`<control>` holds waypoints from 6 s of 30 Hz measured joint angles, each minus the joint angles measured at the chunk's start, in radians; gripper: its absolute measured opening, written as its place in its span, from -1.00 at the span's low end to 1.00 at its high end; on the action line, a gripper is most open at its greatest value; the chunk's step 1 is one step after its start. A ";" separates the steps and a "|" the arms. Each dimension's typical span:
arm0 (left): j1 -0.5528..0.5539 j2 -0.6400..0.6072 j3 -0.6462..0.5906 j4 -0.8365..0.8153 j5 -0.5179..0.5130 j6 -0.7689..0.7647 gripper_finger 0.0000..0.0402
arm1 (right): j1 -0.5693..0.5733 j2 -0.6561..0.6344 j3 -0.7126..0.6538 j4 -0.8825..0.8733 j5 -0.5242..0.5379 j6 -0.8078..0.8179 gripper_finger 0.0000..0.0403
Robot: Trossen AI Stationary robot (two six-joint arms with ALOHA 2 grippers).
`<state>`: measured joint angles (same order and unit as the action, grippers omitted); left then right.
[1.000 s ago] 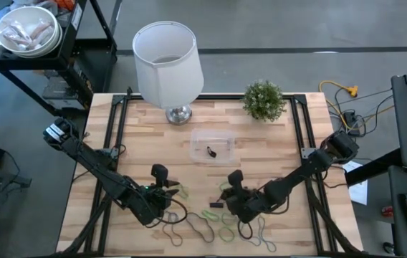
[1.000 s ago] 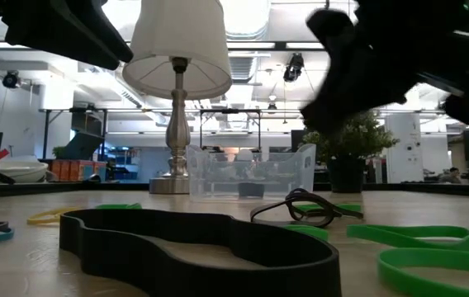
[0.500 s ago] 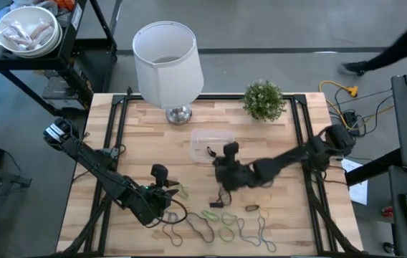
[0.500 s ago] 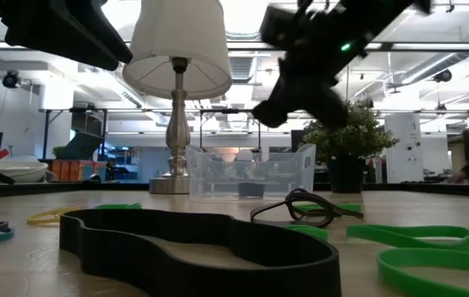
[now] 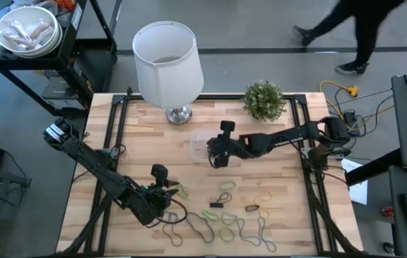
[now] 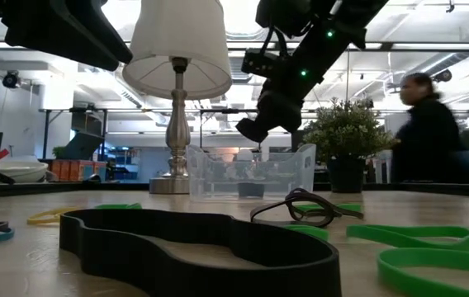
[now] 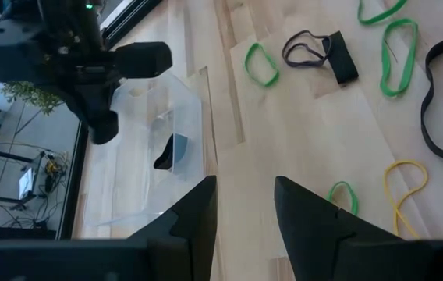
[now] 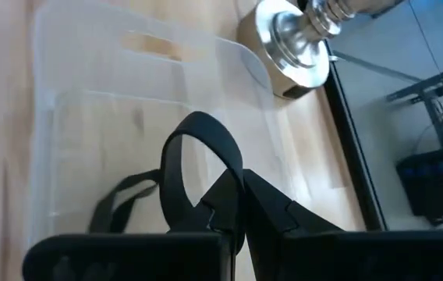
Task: Pick and place rubber bands into bin
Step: Put the black rubber band into the transparent bin, then put the green rubber band into the transparent bin
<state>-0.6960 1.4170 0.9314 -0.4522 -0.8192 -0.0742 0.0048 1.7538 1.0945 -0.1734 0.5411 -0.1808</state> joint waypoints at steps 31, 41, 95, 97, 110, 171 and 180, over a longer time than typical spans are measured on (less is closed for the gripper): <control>0.000 0.001 -0.002 -0.001 0.004 -0.028 -0.43 | -0.094 -0.013 0.027 -0.087 -0.260 -0.009 -0.24; 0.000 0.001 -0.003 -0.001 0.005 -0.028 -0.43 | -0.088 -0.014 0.029 -0.089 -0.258 -0.029 -0.17; 0.207 0.205 -0.136 0.364 0.410 0.113 -0.43 | 0.763 -0.299 -0.071 -0.115 -0.119 -0.006 -0.39; 0.224 0.227 -0.137 0.373 0.444 0.128 -0.43 | 0.763 -0.299 -0.071 -0.114 -0.119 -0.006 -0.40; 0.265 0.265 -0.133 0.374 0.552 0.130 -0.46 | 0.763 -0.299 -0.075 -0.113 -0.120 -0.002 -0.42; 0.670 0.217 0.029 0.515 0.150 0.570 -1.00 | 0.763 -0.299 -0.076 -0.109 -0.121 -0.022 -0.63; 0.679 0.218 0.029 0.463 0.237 0.585 -0.89 | 0.763 -0.299 -0.077 -0.109 -0.121 -0.022 -0.64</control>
<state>-0.0170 1.6352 0.9605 0.0110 -0.5819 0.5105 0.7677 1.4544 1.0180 -0.2821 0.4202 -0.2024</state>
